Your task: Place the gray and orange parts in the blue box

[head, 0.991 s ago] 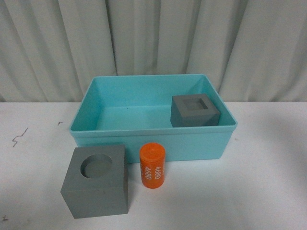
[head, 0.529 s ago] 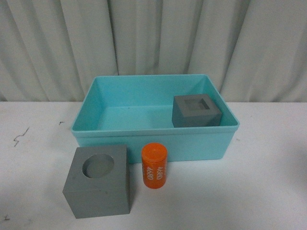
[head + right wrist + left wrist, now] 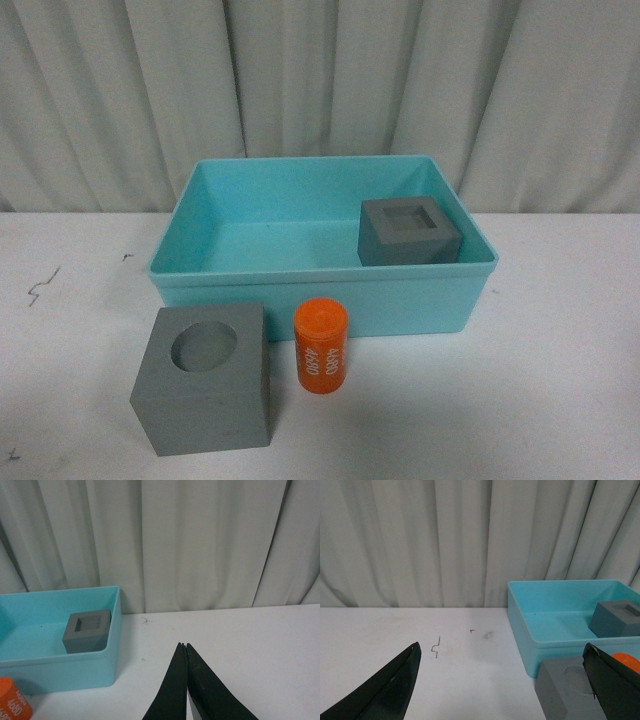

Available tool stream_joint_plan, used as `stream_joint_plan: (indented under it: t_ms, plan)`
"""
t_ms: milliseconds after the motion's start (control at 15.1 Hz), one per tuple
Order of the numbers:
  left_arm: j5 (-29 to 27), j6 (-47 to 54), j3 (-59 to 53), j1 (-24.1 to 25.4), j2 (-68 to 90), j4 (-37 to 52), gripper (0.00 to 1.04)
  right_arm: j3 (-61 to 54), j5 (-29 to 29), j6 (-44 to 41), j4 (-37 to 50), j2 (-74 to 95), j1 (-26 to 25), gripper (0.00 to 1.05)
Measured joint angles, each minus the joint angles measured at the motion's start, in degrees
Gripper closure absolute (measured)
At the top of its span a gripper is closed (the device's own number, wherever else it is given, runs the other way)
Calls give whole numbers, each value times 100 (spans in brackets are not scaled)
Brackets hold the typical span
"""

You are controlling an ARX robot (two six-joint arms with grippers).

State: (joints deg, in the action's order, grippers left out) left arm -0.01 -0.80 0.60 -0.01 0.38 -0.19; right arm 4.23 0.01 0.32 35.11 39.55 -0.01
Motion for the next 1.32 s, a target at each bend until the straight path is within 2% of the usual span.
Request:
stream_joint_plan:
  t_ms: [132, 198, 859, 1123, 1256, 1322]
  plan:
    - [0, 0, 0, 0, 0, 0, 7, -131, 0, 0, -356, -450, 0, 103]
    - [0, 0, 0, 0, -2, -2, 7, -258, 0, 0, -87, -505, 0, 103]
    - [0, 0, 0, 0, 0, 0, 7, -356, 2, -2, -1941, -2391, 0, 103]
    - [0, 0, 0, 0, 0, 0, 7, -356, 2, -2, -2188, -2643, 0, 103]
    - [0, 0, 0, 0, 0, 0, 7, -356, 0, -2, -2575, -3008, 0, 103]
    - [2, 0, 0, 0, 0, 0, 7, -350, 2, -2, -3038, -3285, 0, 103]
